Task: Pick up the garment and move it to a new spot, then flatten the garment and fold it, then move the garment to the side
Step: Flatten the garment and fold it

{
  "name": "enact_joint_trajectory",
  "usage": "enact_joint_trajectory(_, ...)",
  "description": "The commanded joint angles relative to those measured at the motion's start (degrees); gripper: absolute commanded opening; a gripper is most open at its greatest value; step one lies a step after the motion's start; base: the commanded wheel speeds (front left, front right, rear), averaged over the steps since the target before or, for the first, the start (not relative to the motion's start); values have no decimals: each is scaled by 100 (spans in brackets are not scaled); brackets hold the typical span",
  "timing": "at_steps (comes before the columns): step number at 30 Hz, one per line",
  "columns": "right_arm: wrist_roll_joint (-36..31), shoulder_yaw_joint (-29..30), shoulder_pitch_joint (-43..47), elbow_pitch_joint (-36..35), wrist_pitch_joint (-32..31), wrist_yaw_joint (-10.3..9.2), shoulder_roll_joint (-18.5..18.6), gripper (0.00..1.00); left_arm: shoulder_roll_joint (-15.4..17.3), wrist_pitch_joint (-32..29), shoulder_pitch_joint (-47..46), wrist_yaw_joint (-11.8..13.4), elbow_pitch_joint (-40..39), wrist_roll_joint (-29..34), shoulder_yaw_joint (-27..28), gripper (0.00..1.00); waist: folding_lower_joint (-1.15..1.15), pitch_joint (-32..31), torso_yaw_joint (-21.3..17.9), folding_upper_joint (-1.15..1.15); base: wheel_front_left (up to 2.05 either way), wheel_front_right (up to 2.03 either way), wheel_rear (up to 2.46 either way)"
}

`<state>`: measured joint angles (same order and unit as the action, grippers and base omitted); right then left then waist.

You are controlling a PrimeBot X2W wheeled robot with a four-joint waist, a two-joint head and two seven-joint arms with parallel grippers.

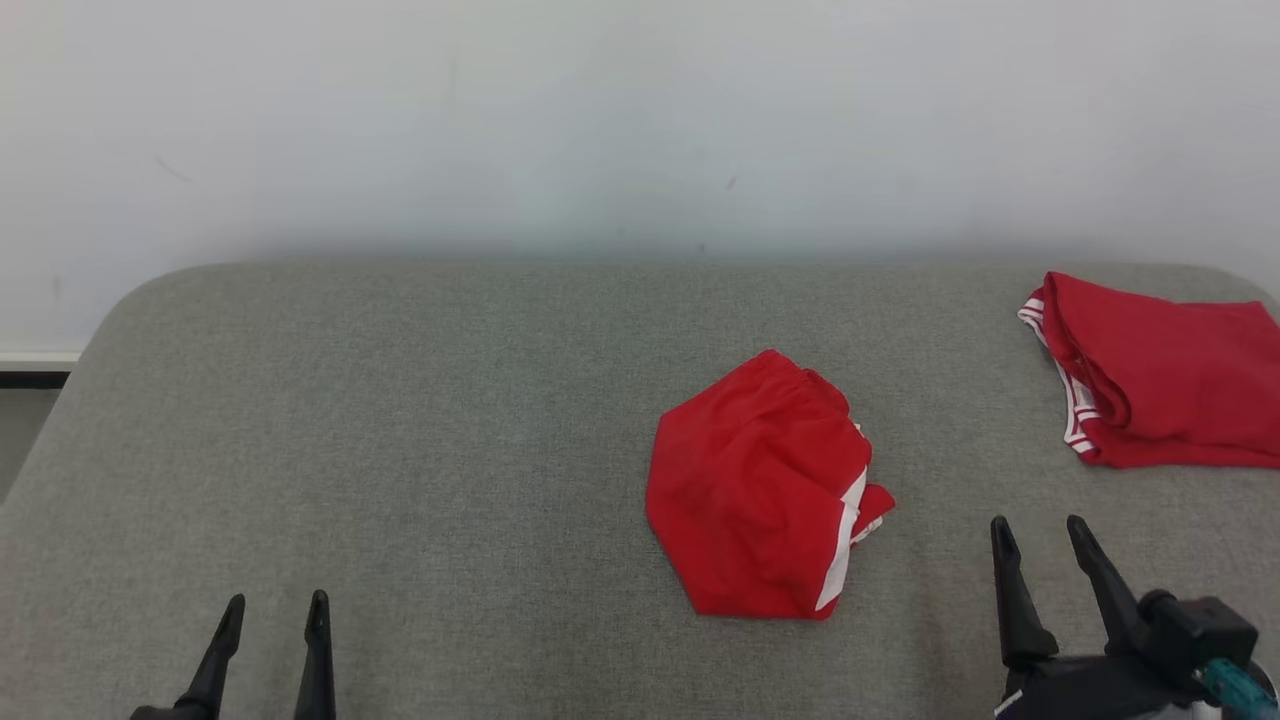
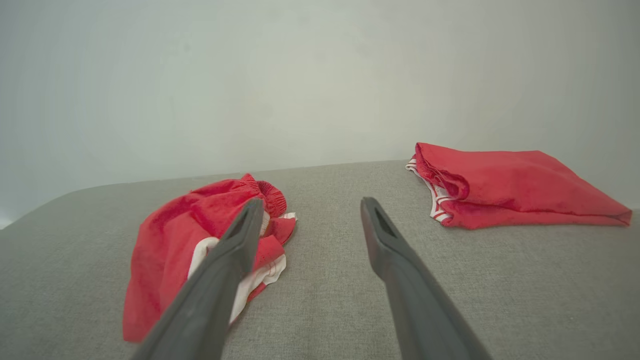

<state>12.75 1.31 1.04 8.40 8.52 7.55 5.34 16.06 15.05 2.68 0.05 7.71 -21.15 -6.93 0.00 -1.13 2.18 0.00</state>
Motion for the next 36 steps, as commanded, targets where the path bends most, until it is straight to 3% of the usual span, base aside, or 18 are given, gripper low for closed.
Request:
enact_joint_trajectory(1, 17, -19, -144, 39, -6, -15, 74, 100, -29, 16, -60, -3, 18, 39, -18, 100, 0, 41, 58, 0, 0, 0, 0)
enact_joint_trajectory(10, -32, -191, -1140, 774, -107, -15, 388, 100, -169, 16, -382, -168, 209, 105, -184, 100, 0, 278, 464, 0, 0, 0, 0)
enact_joint_trajectory(19, -51, -326, -2087, 2099, -226, -15, 610, 100, -411, 16, -762, -359, 411, 226, -336, 100, 0, 592, 982, 0, 0, 0, 0)
enact_joint_trajectory(26, 150, -414, -2405, 3002, -329, -15, 557, 100, -518, 16, -890, -449, 537, 296, -269, 100, 0, 654, 1185, 0, 0, 0, 0)
enact_joint_trajectory(27, 191, -439, -2426, 3108, -345, -15, 545, 76, -528, 16, -888, -456, 548, 302, -254, 100, 0, 656, 1195, 0, 0, 0, 0)
enact_joint_trajectory(28, 227, -459, -2448, 3184, -319, -15, 538, 30, -535, 16, -886, -473, 559, 301, -240, 100, 0, 659, 1202, 0, 0, 0, 0)
enact_joint_trajectory(29, 257, -478, -2469, 3251, -282, -15, 534, 0, -544, 16, -889, -485, 566, 317, -220, 100, 0, 662, 1205, 0, 0, 0, 0)
enact_joint_trajectory(36, 298, -593, -2691, 3429, 241, -15, 683, 0, -567, 16, -863, -523, 586, 401, -82, 100, 0, 612, 1098, 0, 0, 0, 0)
